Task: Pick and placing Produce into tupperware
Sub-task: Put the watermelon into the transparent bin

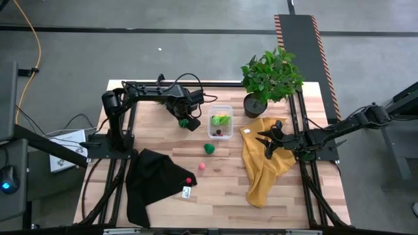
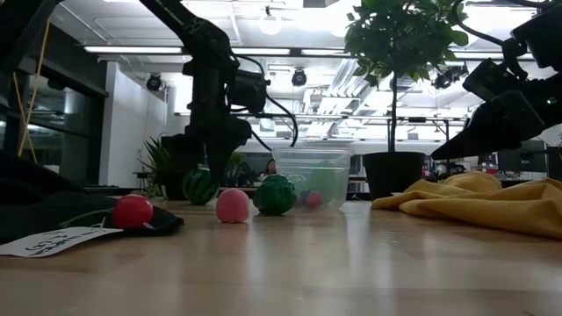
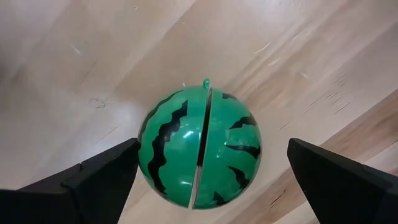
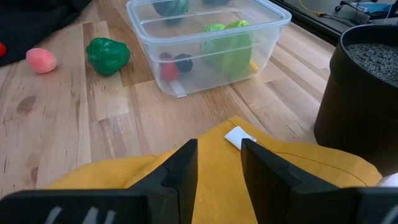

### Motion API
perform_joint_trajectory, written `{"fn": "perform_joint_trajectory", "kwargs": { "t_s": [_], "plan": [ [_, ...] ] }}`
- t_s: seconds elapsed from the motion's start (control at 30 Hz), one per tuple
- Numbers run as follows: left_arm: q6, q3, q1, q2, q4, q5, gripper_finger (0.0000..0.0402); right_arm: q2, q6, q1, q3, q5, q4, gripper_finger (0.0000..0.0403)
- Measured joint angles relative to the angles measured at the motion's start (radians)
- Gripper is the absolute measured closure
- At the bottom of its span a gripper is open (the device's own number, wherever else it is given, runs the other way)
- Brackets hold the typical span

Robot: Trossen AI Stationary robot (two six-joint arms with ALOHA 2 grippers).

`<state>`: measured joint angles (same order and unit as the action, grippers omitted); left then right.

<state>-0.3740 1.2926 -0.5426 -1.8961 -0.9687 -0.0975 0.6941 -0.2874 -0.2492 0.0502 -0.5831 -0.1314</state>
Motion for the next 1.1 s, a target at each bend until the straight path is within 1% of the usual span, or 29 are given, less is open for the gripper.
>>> {"fn": "perform_joint_trajectory", "kwargs": {
  "t_s": [0.33,1.1],
  "plan": [
    [0.002,0.000,0.000,0.000,0.028,0.003,0.0005,0.000,0.000,0.000,0.000,0.000,0.000,0.0289],
    [0.003,-0.001,-0.001,-0.019,0.037,0.012,0.0005,0.000,0.000,0.000,0.000,0.000,0.000,0.0289]
  ]
}}
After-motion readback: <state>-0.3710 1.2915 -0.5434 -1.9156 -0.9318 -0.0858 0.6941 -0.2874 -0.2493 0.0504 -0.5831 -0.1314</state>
